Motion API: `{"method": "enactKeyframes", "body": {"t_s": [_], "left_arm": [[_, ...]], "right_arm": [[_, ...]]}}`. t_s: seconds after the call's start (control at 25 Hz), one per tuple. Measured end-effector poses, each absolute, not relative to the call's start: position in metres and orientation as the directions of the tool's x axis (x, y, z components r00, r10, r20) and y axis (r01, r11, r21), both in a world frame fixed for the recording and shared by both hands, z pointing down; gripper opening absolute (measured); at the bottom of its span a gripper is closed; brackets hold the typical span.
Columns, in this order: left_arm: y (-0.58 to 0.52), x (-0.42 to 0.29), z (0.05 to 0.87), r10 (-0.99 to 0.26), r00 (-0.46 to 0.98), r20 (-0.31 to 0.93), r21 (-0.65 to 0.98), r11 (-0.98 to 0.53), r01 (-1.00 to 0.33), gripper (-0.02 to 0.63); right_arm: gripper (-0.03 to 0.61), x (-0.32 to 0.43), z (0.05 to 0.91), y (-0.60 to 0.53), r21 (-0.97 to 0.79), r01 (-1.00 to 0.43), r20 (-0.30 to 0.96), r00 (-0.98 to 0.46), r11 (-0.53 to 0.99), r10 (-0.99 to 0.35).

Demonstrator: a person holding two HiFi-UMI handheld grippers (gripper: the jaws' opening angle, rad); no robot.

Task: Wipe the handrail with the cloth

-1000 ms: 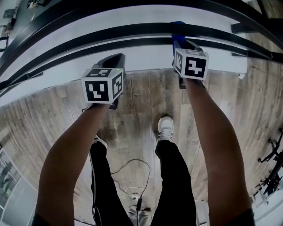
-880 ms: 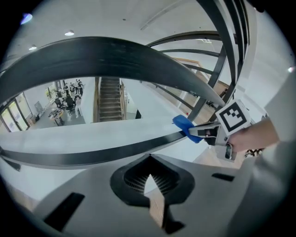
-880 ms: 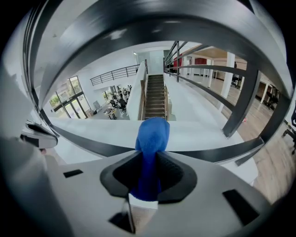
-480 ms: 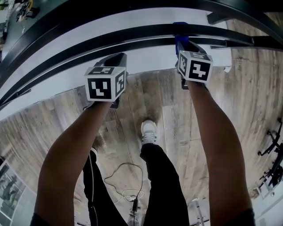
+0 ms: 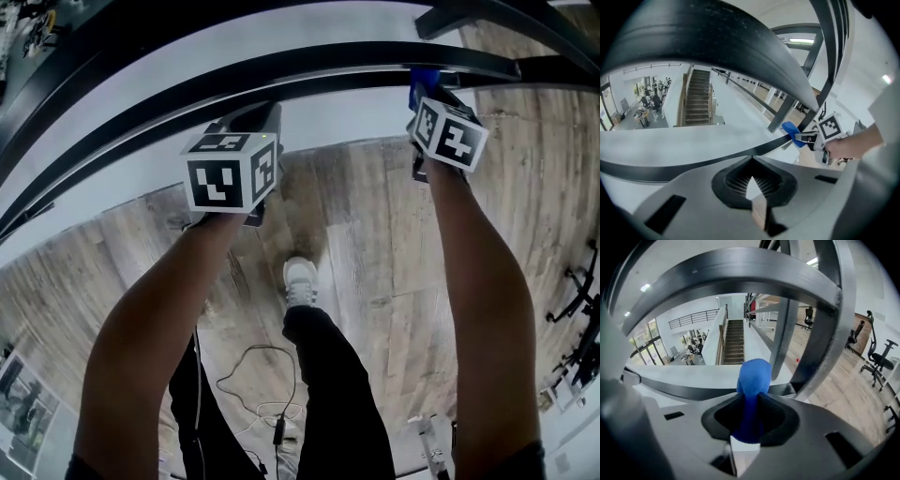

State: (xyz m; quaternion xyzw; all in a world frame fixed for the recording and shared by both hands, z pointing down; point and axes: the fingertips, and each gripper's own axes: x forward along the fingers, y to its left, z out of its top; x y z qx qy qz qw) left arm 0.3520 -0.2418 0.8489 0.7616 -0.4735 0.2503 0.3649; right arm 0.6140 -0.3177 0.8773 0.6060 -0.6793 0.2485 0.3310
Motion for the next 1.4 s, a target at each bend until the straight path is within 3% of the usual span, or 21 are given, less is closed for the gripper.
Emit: {"method": "enactKeyframes", "body": {"t_s": [0.36,0.48,0.76,1.08,1.4], "left_arm": [[-0.228,0.349,0.849,-0.528,0.440,0.726,0.316,-0.312,-0.896,0.003],[-0.215,0.333,0.839,-0.533,0.428,0.730,0.312,-0.298,-0.902,0.003],[-0.169,0.275,0.790,-0.558,0.392,0.732,0.305,-0.247,-0.920,0.003],[-0.066,0.169,0.672,-0.690,0.319,0.650,0.270,-0.182,-0.945,0.003],[0.063,0.068,0.496,-0.807,0.251,0.535,0.222,-0.152,-0.963,0.003]], "right_arm": [[0.100,0.666,0.873,-0.327,0.130,-0.983,0.763,0.015,0.130,-0.647],[0.100,0.641,0.856,-0.307,0.137,-0.980,0.745,0.007,0.142,-0.667],[0.100,0.542,0.814,-0.231,0.009,-0.975,0.691,-0.155,0.223,-0.706],[0.100,0.414,0.651,-0.100,0.004,-0.918,0.535,-0.333,0.396,-0.777],[0.100,0.312,0.470,0.037,-0.026,-0.925,0.418,-0.355,0.380,-0.836]]}}
